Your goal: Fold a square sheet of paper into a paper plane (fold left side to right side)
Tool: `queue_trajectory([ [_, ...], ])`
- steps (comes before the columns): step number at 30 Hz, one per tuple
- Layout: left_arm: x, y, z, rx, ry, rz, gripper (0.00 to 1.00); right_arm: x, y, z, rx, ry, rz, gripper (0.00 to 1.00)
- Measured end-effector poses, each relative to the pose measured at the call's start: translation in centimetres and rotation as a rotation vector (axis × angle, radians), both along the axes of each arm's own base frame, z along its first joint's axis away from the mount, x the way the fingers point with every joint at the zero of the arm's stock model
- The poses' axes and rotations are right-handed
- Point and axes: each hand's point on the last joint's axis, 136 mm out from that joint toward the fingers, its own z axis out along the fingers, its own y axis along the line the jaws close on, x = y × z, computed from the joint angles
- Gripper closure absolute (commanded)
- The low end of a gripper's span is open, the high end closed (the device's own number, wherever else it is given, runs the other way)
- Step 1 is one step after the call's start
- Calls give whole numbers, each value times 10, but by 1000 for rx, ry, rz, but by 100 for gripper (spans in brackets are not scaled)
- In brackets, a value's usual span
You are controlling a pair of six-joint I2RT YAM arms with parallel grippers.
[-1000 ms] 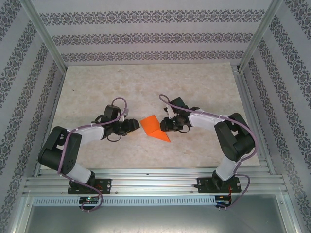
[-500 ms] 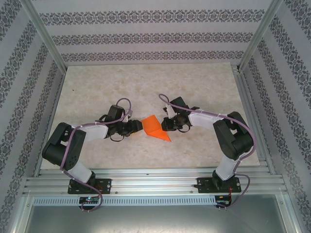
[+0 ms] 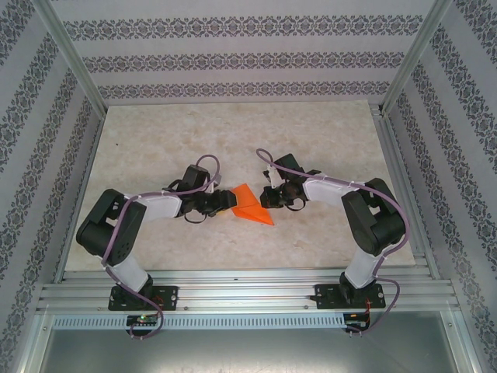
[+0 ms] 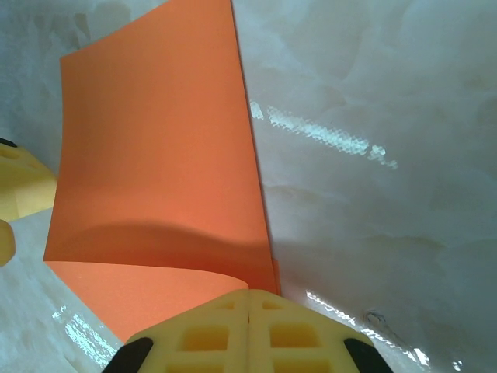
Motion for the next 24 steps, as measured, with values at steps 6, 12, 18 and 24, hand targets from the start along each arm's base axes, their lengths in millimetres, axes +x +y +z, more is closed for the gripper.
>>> queue_trajectory([
  [6,2,-13,-3,6,3,-12,51,1,0,0,3,-1,-3,96],
  [12,6,-27,-9,6,8,-25,70,1,1,0,4,-3,-3,93],
  [18,6,-30,-11,13,15,-15,85,1,-2,5,1,-22,-9,79],
  [24,8,-28,-8,19,2,-3,89,4,-15,44,4,-156,-24,72],
])
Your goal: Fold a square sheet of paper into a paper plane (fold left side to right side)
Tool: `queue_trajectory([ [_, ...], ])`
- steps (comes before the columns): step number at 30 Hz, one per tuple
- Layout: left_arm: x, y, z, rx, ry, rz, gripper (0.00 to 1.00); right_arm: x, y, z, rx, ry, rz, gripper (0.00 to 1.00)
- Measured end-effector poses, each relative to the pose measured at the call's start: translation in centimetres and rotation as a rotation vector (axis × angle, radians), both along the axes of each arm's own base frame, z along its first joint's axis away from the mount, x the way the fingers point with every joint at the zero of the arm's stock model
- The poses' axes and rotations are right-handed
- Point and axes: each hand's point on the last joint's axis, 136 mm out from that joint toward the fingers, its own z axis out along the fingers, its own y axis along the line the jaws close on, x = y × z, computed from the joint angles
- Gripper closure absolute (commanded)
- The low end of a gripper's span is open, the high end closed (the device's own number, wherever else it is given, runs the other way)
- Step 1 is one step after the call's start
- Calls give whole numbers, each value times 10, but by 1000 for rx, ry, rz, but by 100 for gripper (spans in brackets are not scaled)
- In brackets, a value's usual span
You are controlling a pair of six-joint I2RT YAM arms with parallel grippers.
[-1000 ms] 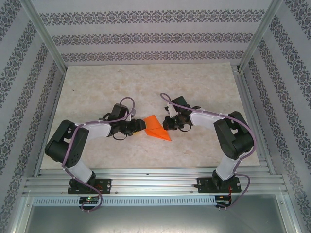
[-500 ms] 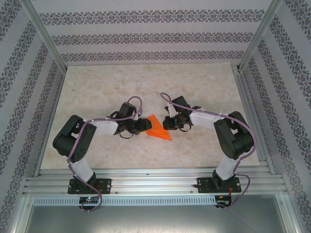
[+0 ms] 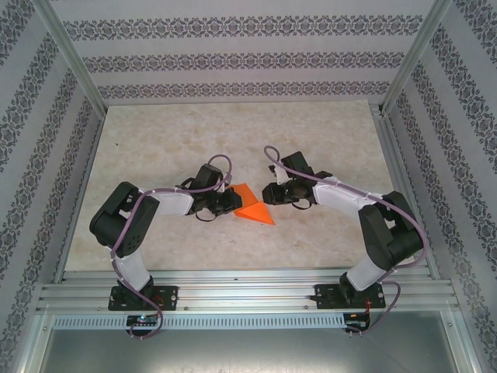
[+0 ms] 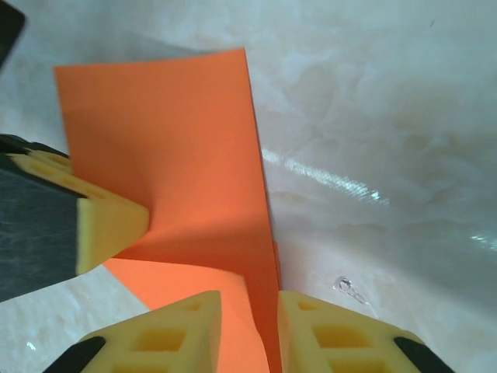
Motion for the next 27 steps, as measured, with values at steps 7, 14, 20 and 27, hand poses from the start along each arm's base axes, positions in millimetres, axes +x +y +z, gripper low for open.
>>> queue_trajectory([
  [7,0,3,12,5,-16,0,92,-26,1,11,-89,-131,65,65],
  [14,-1,4,16,32,3,-26,92,-62,25,4,-240,-253,218,60],
  [20,-2,3,18,33,11,-41,90,-69,30,-10,-372,-329,282,56],
  [27,-4,4,18,37,24,-44,90,-70,33,-35,-517,-376,353,52],
])
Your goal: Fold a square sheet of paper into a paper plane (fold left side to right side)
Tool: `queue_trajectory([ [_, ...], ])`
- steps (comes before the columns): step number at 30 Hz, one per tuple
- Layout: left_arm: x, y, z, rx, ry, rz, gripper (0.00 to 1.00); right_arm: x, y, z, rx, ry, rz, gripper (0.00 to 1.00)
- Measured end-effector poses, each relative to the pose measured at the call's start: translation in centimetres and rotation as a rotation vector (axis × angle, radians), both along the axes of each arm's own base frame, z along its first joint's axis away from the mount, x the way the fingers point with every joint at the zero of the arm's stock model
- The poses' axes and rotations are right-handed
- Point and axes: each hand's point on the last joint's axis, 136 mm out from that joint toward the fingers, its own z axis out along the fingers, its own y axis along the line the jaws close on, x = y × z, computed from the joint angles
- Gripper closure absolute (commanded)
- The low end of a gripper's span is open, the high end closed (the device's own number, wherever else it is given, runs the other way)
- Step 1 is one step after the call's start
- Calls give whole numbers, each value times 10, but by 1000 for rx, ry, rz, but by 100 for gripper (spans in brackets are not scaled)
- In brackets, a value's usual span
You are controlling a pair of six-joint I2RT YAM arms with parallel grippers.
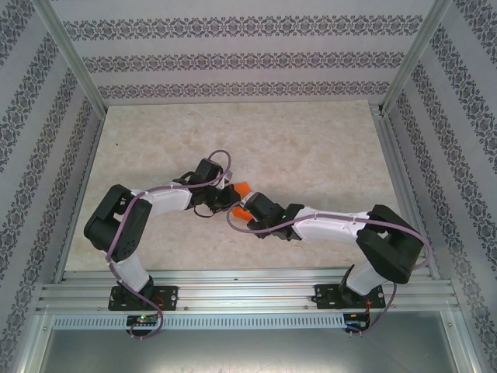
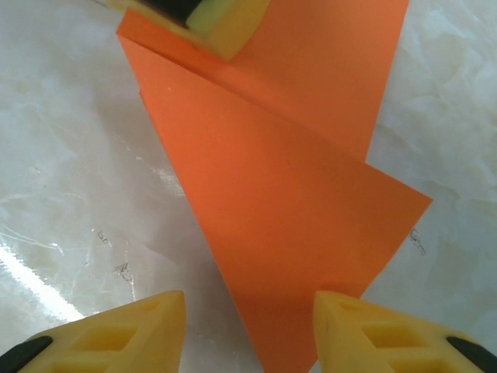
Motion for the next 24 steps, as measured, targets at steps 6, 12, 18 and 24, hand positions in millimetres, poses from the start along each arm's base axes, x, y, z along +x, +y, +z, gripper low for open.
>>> queue_trajectory([
  [6,3,-2,5,-6,-9,-1,88,7,3,-6,-47,-37,14,51],
  [12,3,-4,8,-15,-6,-7,85,13,4,-14,-73,-52,2,54],
  [18,3,-5,9,-17,-2,-13,76,17,2,-15,-86,-70,-9,67],
  [24,1,1,4,8,9,-15,58,20,2,-13,-82,-85,-23,77],
])
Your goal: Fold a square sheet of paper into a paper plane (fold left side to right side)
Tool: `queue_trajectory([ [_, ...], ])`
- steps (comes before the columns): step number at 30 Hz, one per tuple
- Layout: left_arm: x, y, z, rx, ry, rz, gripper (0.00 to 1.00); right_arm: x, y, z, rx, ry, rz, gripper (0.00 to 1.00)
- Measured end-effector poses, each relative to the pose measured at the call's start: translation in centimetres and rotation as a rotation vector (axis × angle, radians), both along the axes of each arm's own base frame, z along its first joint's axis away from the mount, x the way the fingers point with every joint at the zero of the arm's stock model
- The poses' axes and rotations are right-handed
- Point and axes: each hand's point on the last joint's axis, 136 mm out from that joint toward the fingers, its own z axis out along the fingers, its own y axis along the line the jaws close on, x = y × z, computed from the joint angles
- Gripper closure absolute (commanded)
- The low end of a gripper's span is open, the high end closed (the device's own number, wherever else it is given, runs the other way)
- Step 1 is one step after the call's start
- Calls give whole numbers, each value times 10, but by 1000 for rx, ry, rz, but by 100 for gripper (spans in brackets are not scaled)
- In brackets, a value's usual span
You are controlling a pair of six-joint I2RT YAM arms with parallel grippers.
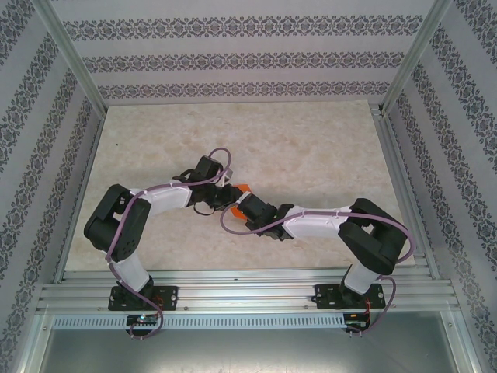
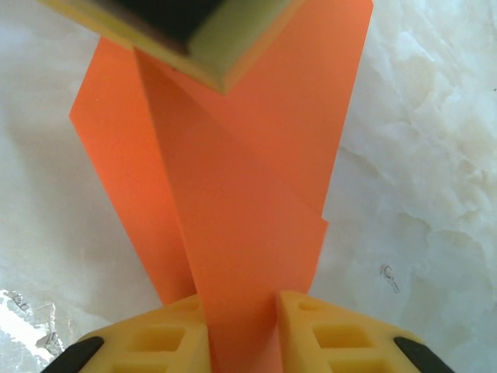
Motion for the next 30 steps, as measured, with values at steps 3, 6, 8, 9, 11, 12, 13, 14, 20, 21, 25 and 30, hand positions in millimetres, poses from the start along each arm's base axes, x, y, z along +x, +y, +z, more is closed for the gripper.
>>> queue_trajectory([
  [3,2,7,-1,16,4,11,50,0,1,-1,10,5,-2,81],
  [6,7,18,9,27,-26,36,40,2,-2,-2,30,19,-12,83],
  [8,14,25,28,12,-77,56,33,3,-4,-3,49,38,-17,83],
  [9,18,28,41,0,-113,67,30,3,-5,-5,59,52,-17,83],
  [11,21,34,64,-20,-178,82,27,1,-7,-7,77,75,-19,84],
  [12,22,37,75,-27,-209,90,27,1,-9,-7,92,88,-24,84],
  [13,22,40,82,-33,-230,97,27,2,-10,-7,107,100,-30,84],
  [14,21,41,85,-37,-241,99,28,2,-11,-7,125,112,-38,84],
  [20,4,45,47,-36,-164,94,37,7,-18,-4,230,173,-81,85],
  [21,1,44,40,-35,-144,90,38,7,-18,-3,243,183,-83,85],
  [25,-7,34,16,-35,-81,68,41,7,-18,-4,283,218,-84,85],
  [30,-13,16,13,-63,-81,26,41,2,-12,-3,319,247,-67,82],
])
